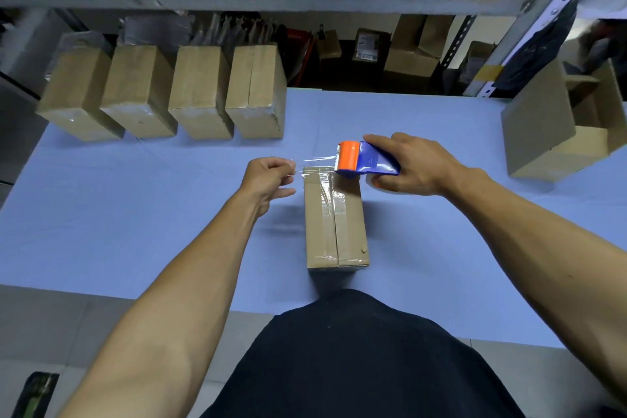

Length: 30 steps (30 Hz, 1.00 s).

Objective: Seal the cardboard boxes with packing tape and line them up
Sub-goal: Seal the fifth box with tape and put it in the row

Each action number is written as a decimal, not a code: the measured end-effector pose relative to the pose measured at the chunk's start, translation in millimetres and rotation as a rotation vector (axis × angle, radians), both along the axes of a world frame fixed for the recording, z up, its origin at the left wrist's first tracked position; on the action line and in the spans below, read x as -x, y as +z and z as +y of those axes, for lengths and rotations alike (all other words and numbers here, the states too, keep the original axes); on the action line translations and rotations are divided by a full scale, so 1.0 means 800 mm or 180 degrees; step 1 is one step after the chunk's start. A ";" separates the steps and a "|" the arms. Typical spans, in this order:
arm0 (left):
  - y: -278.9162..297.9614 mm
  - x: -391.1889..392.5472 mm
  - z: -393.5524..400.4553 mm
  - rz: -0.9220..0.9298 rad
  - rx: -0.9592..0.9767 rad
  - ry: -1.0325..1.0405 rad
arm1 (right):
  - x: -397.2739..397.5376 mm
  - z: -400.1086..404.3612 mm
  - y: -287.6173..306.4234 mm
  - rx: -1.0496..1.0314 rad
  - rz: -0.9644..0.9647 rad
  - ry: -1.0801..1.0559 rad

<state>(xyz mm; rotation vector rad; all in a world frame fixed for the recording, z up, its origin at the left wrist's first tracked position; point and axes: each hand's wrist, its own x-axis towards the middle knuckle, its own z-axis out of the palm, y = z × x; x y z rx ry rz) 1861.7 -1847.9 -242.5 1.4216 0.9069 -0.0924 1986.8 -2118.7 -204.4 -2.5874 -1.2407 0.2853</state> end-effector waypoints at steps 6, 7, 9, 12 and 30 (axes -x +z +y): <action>-0.007 -0.006 -0.005 -0.0012 -0.0027 0.0008 | -0.007 -0.001 -0.007 0.0060 0.0098 -0.0024; -0.008 -0.007 -0.005 -0.0003 -0.0015 0.0006 | -0.008 -0.001 -0.008 0.0059 0.0111 -0.0036; -0.011 -0.009 -0.005 0.0018 0.0000 0.0010 | -0.008 0.000 -0.010 0.0086 0.0128 -0.0055; -0.016 -0.012 -0.005 0.0026 -0.0040 0.0034 | -0.008 0.003 -0.012 0.0123 0.0166 -0.0053; -0.037 -0.018 -0.069 0.0332 0.0910 0.0757 | 0.001 0.005 -0.028 -0.0013 0.0388 -0.0258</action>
